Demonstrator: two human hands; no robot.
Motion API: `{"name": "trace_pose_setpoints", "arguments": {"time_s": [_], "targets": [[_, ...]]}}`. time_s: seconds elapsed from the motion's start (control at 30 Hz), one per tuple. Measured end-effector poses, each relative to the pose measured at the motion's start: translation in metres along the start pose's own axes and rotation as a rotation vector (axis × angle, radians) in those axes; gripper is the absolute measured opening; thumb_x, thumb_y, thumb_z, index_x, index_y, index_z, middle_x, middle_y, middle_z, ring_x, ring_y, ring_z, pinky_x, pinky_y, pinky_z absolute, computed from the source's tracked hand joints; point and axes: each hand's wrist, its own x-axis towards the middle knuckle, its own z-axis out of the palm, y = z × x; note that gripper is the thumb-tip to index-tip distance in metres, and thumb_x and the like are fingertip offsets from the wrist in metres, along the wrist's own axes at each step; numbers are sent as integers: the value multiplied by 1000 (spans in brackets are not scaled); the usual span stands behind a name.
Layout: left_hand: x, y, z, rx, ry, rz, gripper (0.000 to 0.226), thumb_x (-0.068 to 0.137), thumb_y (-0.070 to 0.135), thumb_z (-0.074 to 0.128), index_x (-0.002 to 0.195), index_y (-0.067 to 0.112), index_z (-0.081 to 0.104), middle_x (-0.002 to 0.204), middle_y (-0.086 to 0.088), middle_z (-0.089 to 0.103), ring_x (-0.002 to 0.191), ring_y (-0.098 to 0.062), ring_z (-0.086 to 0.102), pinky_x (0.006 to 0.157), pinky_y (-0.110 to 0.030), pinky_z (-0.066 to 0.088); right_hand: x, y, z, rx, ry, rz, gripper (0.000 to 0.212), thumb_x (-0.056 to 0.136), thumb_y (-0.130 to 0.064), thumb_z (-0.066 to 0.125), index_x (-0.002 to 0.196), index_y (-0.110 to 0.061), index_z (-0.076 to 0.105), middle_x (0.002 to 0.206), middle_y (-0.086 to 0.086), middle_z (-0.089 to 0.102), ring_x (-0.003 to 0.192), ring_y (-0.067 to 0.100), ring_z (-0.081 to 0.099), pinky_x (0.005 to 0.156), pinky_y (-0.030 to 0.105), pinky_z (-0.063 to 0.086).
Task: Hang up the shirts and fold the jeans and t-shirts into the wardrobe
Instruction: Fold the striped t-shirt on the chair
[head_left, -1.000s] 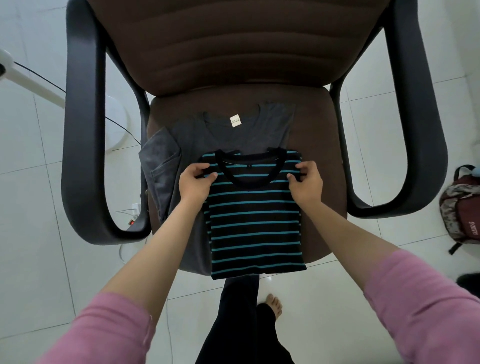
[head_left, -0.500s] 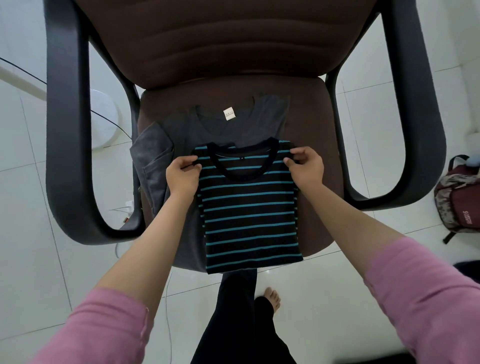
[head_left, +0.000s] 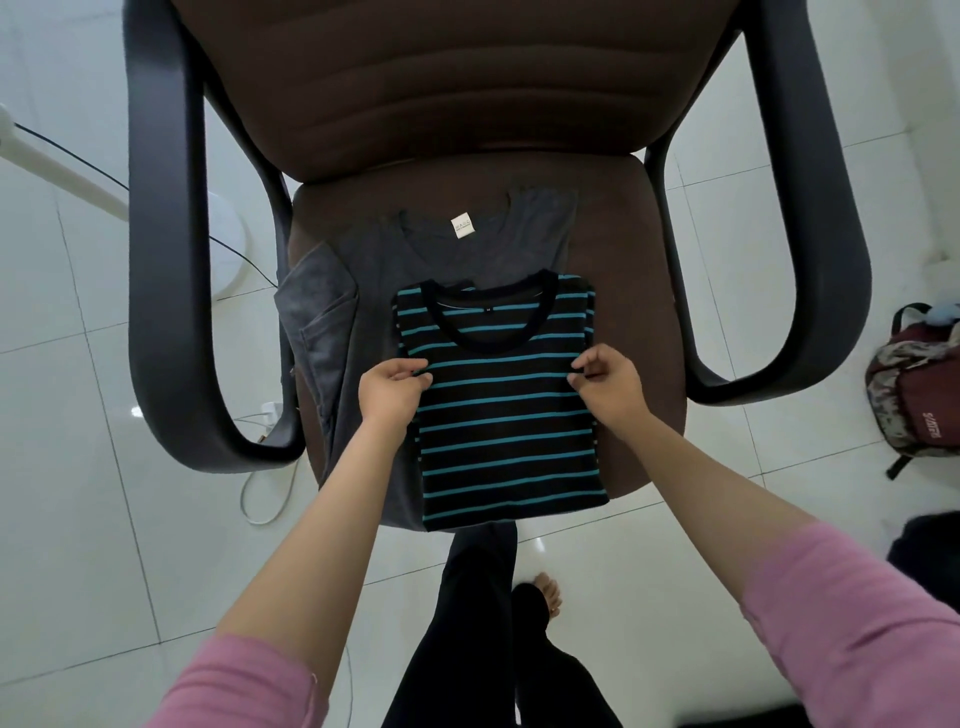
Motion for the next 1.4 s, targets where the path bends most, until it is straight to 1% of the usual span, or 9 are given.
{"name": "trace_pose_setpoints", "arguments": {"time_s": [0.1,0.2,0.33,0.5,0.67,0.83,1.0,1.23,1.4], "targets": [[2,2,-2,50,-54,2,18,79,5,72,85,22,72,105,0,65,101,-15,60,95,-33,50,1,-1,-6,55,-74,7,14,82,-3,71,87,-15,67,91,3,60,90,17,59,93,30,50],[4,4,-5,65,-76,23,18,78,3,73,79,20,72,104,-2,65,97,-14,60,89,-30,52,1,0,-13,107,-29,15,15,76,-1,76,90,-3,70,75,1,59,70,7,59,75,15,52],[6,1,-11,12,-72,16,21,76,-1,74,84,17,72,100,-1,64,94,-11,59,80,-25,52,4,9,-19,65,51,28,18,70,-7,82,79,-8,66,65,-1,55,59,9,53,64,18,46],[5,0,-14,-3,-32,48,19,81,3,70,95,15,71,91,5,63,90,-11,59,72,-19,46,12,12,-20,1,-7,-5,20,71,-15,82,78,-17,63,68,-2,54,63,11,52,67,21,47],[11,17,-8,-61,-94,36,25,85,6,67,108,15,68,101,5,62,96,-9,57,88,-27,46,36,-3,-24,118,-24,-38,18,79,-15,76,95,-21,70,85,0,63,85,16,62,80,27,50],[23,27,-5,3,-29,93,22,81,0,69,101,9,71,94,-1,64,95,-16,62,75,-20,52,57,-25,-26,181,-5,-13,19,79,-5,74,98,-7,71,78,-2,64,76,10,62,73,21,52],[24,19,-6,7,55,97,17,76,0,74,79,16,70,92,-4,67,94,-22,66,87,-35,55,59,-13,-26,110,98,-2,15,72,-9,81,70,-17,68,69,0,64,67,13,60,75,29,54],[34,34,7,-72,6,131,31,83,3,68,111,15,68,106,3,63,96,-10,59,81,-19,48,73,-30,-26,114,-16,-144,19,81,-8,73,99,-14,73,86,-6,63,86,10,60,84,21,49],[51,44,7,-61,70,98,27,79,0,70,102,15,72,108,-6,67,98,-18,65,82,-23,54,86,-38,-26,96,-5,-110,13,81,-6,72,92,-10,74,77,-4,63,74,9,61,75,21,51]]}}
